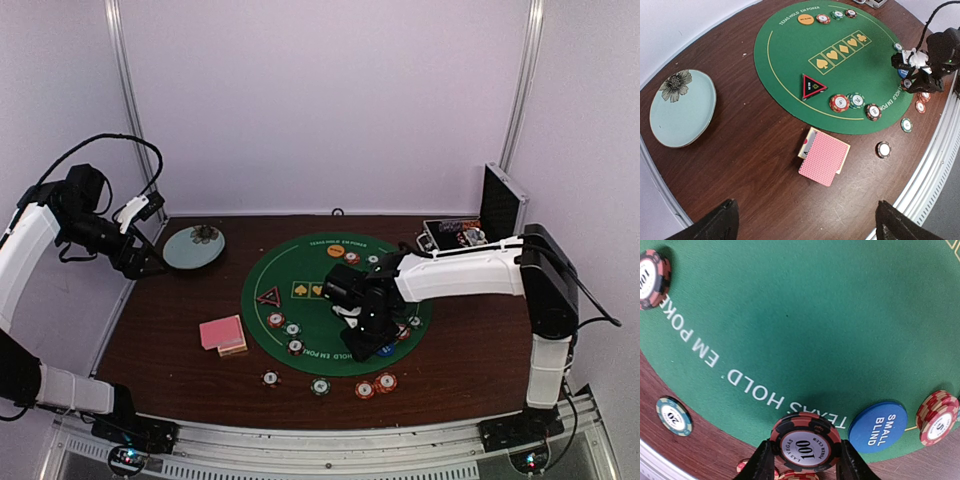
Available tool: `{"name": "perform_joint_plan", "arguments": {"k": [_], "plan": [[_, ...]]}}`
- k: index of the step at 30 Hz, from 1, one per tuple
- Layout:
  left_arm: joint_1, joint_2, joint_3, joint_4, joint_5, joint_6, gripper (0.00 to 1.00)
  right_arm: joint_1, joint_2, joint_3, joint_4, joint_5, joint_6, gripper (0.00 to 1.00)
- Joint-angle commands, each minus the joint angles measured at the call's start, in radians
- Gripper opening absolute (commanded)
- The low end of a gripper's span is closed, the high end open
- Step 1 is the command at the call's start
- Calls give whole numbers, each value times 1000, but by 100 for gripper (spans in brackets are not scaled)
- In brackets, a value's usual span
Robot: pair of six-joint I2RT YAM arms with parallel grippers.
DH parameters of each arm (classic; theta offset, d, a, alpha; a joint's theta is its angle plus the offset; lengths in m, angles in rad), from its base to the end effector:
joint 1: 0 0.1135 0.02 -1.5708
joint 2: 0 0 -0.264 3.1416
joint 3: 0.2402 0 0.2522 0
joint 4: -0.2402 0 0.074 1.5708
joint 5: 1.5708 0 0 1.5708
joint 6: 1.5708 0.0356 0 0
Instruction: Distribute texas hold em gaming equipment
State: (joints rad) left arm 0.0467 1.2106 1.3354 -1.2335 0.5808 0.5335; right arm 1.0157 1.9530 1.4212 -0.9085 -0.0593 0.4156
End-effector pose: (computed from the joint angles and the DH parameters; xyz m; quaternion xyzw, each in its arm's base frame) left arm 0.2095 -0.0098 0.3577 0.2884 0.8894 -0.2043 0.2900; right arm 0.1955 0.3192 0.1773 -0.2966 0.9523 0.0651 0.0298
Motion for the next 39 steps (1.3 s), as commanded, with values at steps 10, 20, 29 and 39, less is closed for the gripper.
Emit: {"name": "perform_joint_plan", "arguments": {"k": [10,20,29,39], "plan": [[1,-4,-29,-24,19,59,98,-12,-30,-77,57,33,33,18],[-42,2,-117,-72,4,171,98,-15,-42,-33,19,42,33,61],[-179,2,-203,-20,-84,190,97,-15,-103,52,-37,54,52,71],[-269,41,-321,116,-125,241,98,-15,-199,41,113,33,163,99]]}}
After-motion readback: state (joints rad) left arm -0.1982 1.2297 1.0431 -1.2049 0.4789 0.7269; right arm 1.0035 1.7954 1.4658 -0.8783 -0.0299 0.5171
